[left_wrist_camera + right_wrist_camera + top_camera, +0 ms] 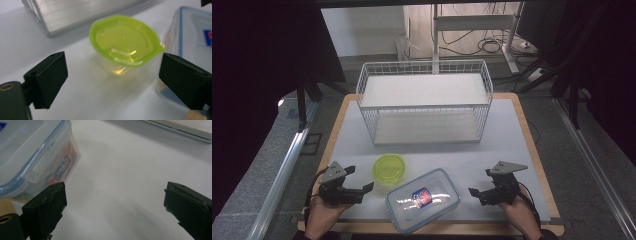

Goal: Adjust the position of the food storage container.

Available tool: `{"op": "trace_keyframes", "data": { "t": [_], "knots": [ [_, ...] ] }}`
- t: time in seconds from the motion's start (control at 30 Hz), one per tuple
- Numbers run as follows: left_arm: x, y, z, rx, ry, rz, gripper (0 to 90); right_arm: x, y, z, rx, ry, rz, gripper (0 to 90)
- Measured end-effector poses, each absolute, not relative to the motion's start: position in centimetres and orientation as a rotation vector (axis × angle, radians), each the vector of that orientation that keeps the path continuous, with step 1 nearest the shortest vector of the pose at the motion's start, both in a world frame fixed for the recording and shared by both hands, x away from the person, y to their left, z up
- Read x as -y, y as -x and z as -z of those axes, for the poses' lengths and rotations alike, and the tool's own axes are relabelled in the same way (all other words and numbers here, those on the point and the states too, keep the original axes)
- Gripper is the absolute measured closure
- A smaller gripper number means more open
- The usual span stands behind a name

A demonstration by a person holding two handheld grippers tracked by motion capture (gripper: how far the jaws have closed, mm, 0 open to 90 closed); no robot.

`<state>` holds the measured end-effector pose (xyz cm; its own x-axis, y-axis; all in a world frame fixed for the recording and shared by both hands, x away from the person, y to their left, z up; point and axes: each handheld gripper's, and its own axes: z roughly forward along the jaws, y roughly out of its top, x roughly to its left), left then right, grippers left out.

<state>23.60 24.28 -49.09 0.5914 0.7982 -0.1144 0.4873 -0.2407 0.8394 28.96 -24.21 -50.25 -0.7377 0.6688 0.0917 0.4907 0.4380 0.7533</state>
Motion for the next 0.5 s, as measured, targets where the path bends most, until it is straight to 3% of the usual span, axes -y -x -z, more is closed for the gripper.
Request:
{"op": "trace_keyframes", "data": {
  "t": [0.23,0.5],
  "knots": [
    [-22.2,-25.1,47.4,-0.949,-1.912,-0.398,20.8,23.6,-28.9,50.5,-2.467,-1.067,-1.16,4.0],
    [-19.3,-27.1,47.0,-0.896,-1.969,-0.358,51.8,23.2,-28.8,51.0,-2.515,-1.048,-1.091,4.0]
  ]
}}
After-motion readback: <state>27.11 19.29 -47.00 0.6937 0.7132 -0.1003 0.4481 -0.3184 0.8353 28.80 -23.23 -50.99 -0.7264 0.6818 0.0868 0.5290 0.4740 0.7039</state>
